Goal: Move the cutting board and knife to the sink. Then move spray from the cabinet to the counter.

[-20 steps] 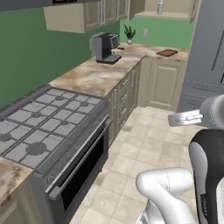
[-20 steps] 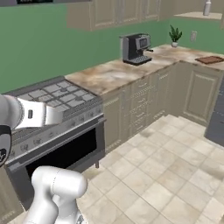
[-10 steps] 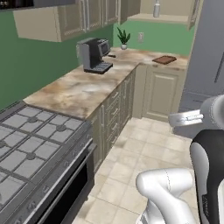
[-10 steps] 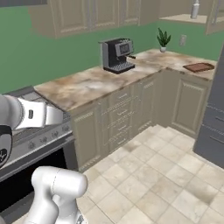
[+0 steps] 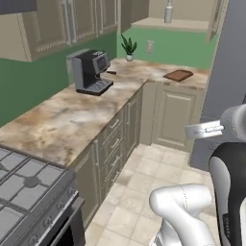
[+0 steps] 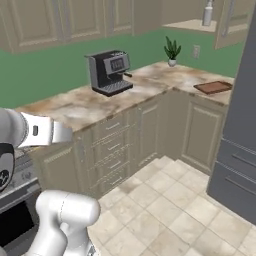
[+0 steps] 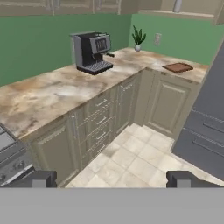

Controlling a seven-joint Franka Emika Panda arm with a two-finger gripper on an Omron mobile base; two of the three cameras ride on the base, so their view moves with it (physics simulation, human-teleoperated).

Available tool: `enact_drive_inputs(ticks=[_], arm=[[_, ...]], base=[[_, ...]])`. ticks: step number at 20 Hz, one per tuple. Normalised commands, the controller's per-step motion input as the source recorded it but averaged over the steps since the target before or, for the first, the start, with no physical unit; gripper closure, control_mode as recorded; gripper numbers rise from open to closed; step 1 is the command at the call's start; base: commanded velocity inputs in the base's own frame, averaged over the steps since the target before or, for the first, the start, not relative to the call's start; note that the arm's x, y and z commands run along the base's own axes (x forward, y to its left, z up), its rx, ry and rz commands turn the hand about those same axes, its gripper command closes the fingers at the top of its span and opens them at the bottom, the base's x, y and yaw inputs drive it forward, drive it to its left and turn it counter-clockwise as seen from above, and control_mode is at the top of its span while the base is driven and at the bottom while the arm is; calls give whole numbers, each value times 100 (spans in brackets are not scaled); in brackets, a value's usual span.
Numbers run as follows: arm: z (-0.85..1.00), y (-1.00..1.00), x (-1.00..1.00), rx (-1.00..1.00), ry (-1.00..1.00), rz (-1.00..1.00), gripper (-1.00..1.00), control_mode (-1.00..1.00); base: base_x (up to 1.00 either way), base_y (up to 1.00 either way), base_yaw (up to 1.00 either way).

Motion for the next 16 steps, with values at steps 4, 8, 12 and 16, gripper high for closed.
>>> enact_drive_inputs(ticks=[4,8,12,16], arm=[[0,0,0,0,0,0,-100,100],[0,0,0,0,0,0,-100,100],[0,0,0,0,0,0,-100,100],[0,0,0,0,0,0,-100,100]], base=[[100,-19,0],[100,-2,-11],[100,3,-40],[100,0,-46]])
